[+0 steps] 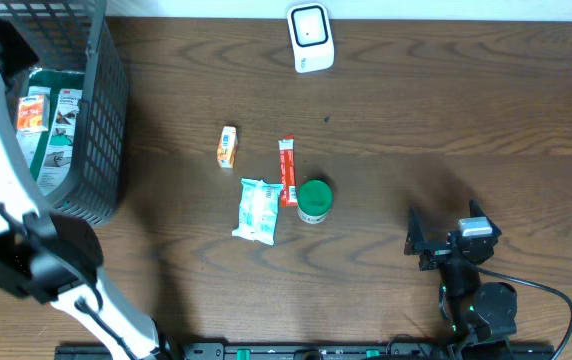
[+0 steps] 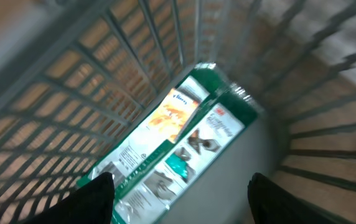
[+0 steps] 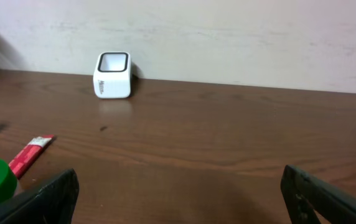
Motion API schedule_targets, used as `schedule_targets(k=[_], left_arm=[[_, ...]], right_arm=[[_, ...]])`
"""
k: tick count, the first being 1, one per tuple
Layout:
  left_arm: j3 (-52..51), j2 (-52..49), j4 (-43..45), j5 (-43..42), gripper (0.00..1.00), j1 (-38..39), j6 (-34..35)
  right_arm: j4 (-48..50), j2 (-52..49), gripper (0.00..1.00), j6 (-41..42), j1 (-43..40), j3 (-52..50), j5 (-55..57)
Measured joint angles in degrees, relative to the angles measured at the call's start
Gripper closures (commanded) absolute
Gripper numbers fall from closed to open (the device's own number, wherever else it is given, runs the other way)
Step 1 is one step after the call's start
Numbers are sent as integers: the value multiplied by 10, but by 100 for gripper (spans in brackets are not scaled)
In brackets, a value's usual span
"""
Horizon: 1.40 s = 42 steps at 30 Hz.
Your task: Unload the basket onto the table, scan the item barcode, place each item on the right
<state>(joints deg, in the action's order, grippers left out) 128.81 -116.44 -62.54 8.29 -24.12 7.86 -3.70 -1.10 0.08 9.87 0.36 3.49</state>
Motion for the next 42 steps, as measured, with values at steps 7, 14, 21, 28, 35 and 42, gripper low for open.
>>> schedule_targets(k=[7, 14, 21, 28, 35, 42], left_arm=[[0, -71, 26, -22, 27, -39, -64], [0, -139, 48, -85, 27, -72, -113], [0, -210, 56, -123, 27, -94, -148], [0, -222, 63, -184, 33, -95, -163], [0, -222, 63, -231, 33, -95, -168], [0, -222, 76, -198, 33, -93, -171]], right_arm=[[0, 0, 1, 0, 0, 0, 0], [0, 0, 1, 0, 0, 0, 0], [0, 0, 1, 0, 0, 0, 0], [0, 0, 1, 0, 0, 0, 0], [0, 0, 1, 0, 0, 0, 0], [0, 0, 1, 0, 0, 0, 0]])
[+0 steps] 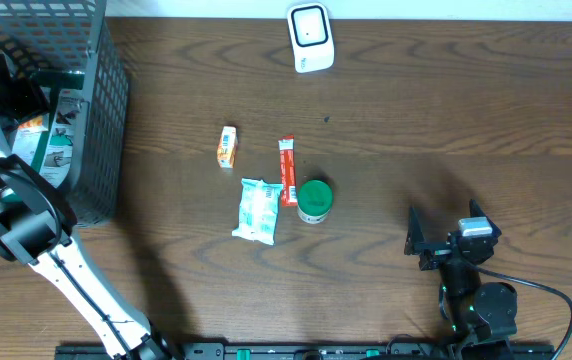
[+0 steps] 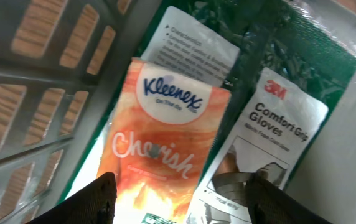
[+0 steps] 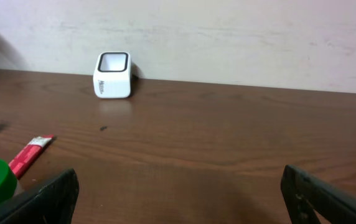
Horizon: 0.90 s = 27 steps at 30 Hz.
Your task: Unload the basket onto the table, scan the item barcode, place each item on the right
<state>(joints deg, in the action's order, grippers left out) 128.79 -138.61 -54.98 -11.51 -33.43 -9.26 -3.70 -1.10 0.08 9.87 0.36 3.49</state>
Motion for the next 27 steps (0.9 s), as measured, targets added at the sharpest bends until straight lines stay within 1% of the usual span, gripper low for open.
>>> schedule_targets(k=[6, 13, 15, 21, 27], left_arm=[[0, 0, 16, 19, 33, 15, -1], [0, 0, 25, 118, 33, 47, 0], [0, 0, 27, 135, 32, 53, 0], [-8, 0, 47, 160, 32, 51, -8], [-60, 0, 78, 181, 32, 49, -17]], right_arm=[[0, 0, 1, 0, 0, 0, 0], [0, 0, 1, 0, 0, 0, 0], [0, 0, 1, 0, 0, 0, 0], [0, 0, 1, 0, 0, 0, 0], [0, 0, 1, 0, 0, 0, 0]])
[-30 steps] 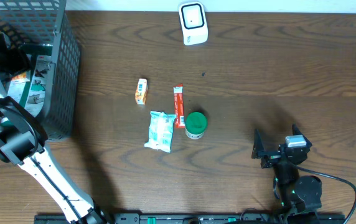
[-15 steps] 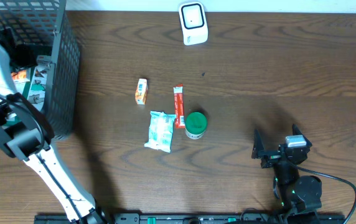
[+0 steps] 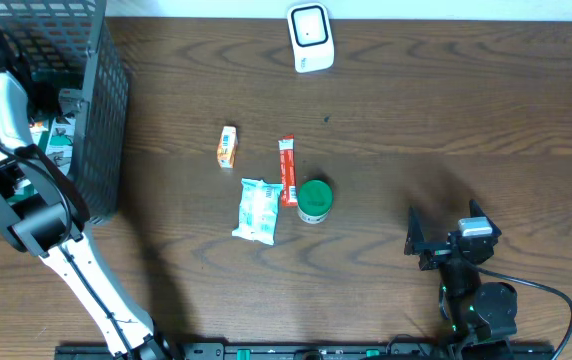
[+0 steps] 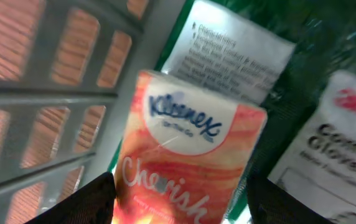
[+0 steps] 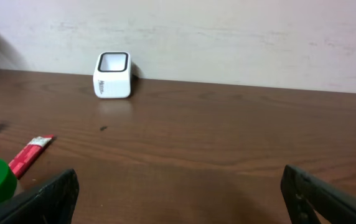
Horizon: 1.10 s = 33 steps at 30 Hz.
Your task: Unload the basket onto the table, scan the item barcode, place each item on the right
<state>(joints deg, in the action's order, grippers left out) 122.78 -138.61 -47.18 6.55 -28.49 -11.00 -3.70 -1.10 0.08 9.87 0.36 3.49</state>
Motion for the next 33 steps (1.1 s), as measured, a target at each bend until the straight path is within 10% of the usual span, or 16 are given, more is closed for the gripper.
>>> schedule_targets(k=[20, 33], left_arm=[[-28, 18, 9, -98, 35, 30, 32], [-28, 56, 14, -111, 30, -1, 183]], right_arm=[[0, 0, 1, 0, 0, 0, 0], [0, 0, 1, 0, 0, 0, 0]])
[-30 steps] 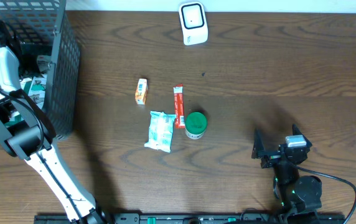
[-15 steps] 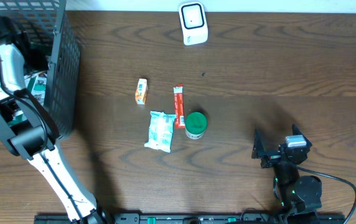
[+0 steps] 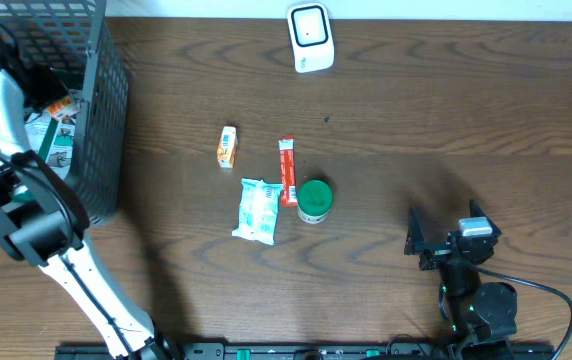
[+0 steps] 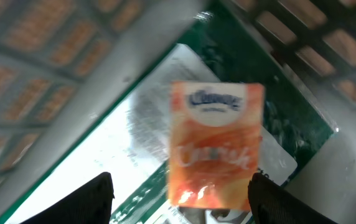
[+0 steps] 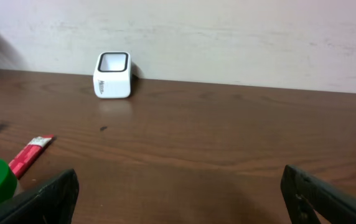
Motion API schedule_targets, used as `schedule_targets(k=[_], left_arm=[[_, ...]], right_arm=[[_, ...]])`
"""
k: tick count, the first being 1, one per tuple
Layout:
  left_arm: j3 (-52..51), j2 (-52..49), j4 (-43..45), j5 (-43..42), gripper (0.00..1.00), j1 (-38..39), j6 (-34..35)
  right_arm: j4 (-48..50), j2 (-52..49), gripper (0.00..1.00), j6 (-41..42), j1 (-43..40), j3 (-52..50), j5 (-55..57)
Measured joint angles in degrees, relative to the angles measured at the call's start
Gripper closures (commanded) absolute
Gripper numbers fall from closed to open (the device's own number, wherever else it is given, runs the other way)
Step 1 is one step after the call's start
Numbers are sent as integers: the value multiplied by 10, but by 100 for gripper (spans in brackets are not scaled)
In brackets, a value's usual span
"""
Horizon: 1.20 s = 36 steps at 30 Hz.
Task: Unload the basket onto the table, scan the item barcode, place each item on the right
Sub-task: 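Grasp the orange Kleenex pack with the left gripper and lift it out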
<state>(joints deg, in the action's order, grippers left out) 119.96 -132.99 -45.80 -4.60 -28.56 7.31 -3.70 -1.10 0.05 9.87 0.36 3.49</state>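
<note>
An orange Kleenex tissue pack hangs upright just above the basket floor, with my left gripper shut on it. The overhead view shows the pack by that gripper, inside the grey wire basket at the far left. The white barcode scanner stands at the table's back edge, window up, and is also seen in the right wrist view. My right gripper rests open near the front right, with only bare table between its fingers.
A green 3M gloves package lies on the basket floor under the pack. Mid-table lie a small orange box, a red stick sachet, a green-lidded tub and a white-green packet.
The tissue pack was lying close under the left wrist camera on the gloves package. Now it sits farther from the camera, turned relative to that package and raised off it. The right arm is unmoved.
The left gripper was high inside the basket over the gloves package and tissue pack. Then it was low, close over the pack, and closer still a moment later. Now the pack is off the package, in the gripper. The right arm stayed still.
</note>
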Motion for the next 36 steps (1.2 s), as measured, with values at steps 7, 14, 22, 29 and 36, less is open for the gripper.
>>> schedule_targets(k=[7, 14, 22, 29, 36], left_arm=[[0, 4, 0, -64, 30, -20, 49], [-1, 3, 14, -99, 30, -21, 61], [-34, 0, 51, -86, 30, -21, 73], [-41, -28, 62, -86, 70, -21, 80], [-40, -32, 73, -98, 92, -22, 80]], right_arm=[[0, 0, 1, 0, 0, 0, 0], [0, 0, 1, 0, 0, 0, 0], [0, 0, 1, 0, 0, 0, 0], [0, 0, 1, 0, 0, 0, 0], [0, 0, 1, 0, 0, 0, 0]])
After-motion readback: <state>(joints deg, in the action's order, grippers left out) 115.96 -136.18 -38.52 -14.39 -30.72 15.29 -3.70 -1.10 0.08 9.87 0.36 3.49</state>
